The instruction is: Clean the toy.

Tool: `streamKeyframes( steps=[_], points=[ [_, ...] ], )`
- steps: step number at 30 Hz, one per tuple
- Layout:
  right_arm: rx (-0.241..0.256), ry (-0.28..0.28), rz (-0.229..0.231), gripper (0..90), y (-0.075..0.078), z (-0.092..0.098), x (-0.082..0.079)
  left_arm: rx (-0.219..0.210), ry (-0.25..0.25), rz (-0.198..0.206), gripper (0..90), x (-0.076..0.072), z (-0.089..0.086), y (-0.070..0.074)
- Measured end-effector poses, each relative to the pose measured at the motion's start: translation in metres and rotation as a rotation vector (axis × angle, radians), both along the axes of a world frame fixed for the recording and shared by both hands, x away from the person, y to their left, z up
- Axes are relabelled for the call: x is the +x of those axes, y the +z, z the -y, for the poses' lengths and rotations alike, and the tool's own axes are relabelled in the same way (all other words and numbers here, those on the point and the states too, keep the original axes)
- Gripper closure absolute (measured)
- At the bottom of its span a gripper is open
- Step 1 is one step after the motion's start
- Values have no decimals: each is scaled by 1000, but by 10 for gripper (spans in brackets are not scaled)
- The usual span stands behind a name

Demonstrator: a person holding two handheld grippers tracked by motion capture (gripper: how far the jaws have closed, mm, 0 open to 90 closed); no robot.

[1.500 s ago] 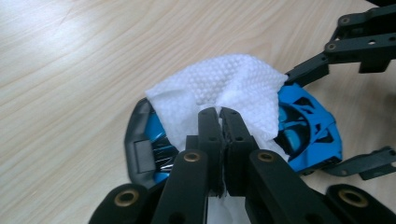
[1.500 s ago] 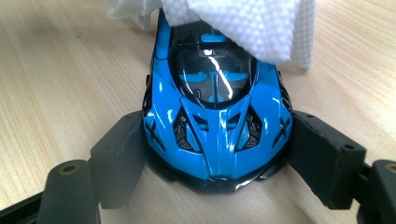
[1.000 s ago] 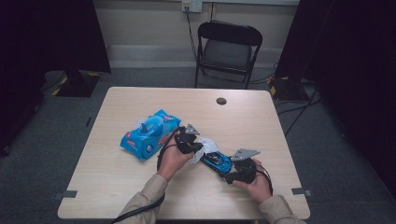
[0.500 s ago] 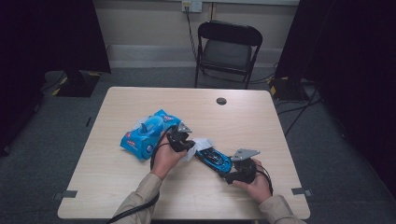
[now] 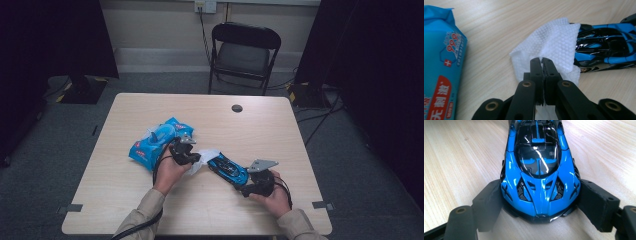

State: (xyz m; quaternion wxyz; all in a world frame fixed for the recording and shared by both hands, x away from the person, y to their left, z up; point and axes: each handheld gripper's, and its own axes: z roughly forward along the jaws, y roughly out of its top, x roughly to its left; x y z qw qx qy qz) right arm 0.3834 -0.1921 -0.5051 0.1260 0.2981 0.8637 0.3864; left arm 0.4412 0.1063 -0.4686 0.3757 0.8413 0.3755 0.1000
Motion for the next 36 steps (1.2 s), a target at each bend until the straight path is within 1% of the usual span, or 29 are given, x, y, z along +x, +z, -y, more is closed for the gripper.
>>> streamKeyframes(
  steps=[1, 2, 4, 5, 6, 8, 12, 16, 18, 21, 23, 24, 32, 36],
  points=[
    [0, 0, 0, 228, 0, 0, 0, 4, -7, 2, 884, 0, -1, 2],
    [0, 0, 0, 229, 0, 0, 0, -9, -2, 12, 884, -1, -2, 5],
    [0, 0, 0, 229, 0, 0, 0, -10, -7, 22, 884, -3, -4, 12],
    [0, 0, 0, 229, 0, 0, 0, -19, -4, 32, 884, -4, -4, 15],
    [0, 0, 0, 228, 0, 0, 0, -25, -7, 30, 884, -6, -3, 19],
    [0, 0, 0, 228, 0, 0, 0, -39, -19, 55, 884, -8, -2, 26],
    [0, 0, 0, 229, 0, 0, 0, -64, -52, 73, 884, -14, 5, 36],
    [0, 0, 0, 228, 0, 0, 0, -79, -93, 82, 884, -18, 18, 41],
    [0, 0, 0, 229, 0, 0, 0, -98, -116, 79, 884, -21, 26, 41],
    [0, 0, 0, 229, 0, 0, 0, -111, -146, 74, 884, -24, 38, 41],
    [0, 0, 0, 229, 0, 0, 0, -109, -170, 71, 883, -26, 47, 40],
    [0, 0, 0, 229, 0, 0, 0, -118, -182, 67, 883, -27, 53, 39],
    [0, 0, 0, 228, 0, 0, 0, -118, -258, 39, 883, -34, 91, 28],
    [0, 0, 0, 229, 0, 0, 0, -113, -282, 31, 883, -37, 103, 23]
  ],
)
